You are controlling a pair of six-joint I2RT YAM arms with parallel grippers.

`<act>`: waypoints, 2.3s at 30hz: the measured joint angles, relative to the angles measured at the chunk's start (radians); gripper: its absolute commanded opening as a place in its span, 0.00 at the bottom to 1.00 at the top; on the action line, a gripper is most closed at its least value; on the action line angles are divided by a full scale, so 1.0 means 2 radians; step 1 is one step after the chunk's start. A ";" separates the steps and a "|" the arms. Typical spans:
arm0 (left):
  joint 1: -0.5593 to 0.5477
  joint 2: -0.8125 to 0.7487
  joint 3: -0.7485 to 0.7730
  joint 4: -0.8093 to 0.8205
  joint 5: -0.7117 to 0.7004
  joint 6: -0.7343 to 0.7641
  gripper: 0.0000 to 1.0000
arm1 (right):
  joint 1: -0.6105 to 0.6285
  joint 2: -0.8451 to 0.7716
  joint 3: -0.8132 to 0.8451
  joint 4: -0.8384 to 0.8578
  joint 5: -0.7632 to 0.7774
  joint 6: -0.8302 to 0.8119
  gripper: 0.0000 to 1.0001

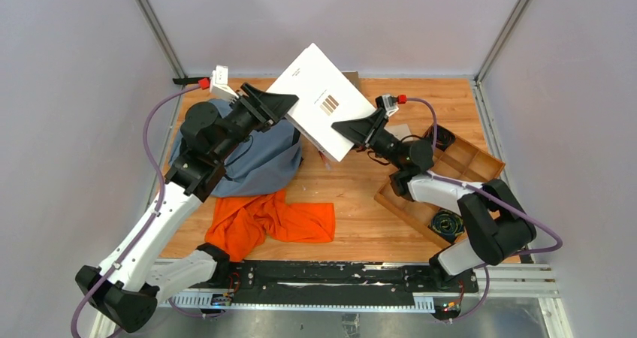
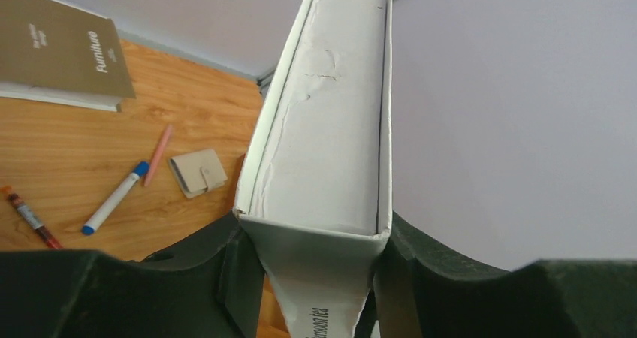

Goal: Pack the student bag
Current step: Pick up the book from the center of the board, then place the book in the student bag.

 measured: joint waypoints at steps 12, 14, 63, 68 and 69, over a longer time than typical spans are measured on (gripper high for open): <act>-0.002 0.039 0.057 -0.163 -0.159 0.238 0.88 | -0.111 -0.078 -0.092 -0.064 -0.048 -0.023 0.09; 0.001 0.069 0.071 -0.192 -0.182 0.282 0.89 | -0.150 -0.135 -0.108 -0.132 -0.066 -0.049 0.08; 0.001 0.274 0.218 -0.324 -0.234 0.420 0.00 | -0.179 -0.294 0.055 -0.784 -0.048 -0.428 0.00; 0.031 0.221 0.239 -0.358 -0.183 0.441 0.00 | -0.097 -0.210 0.066 -0.713 -0.043 -0.391 0.00; 0.036 0.212 0.241 -0.362 -0.176 0.443 0.00 | -0.081 -0.194 0.070 -0.703 -0.042 -0.386 0.00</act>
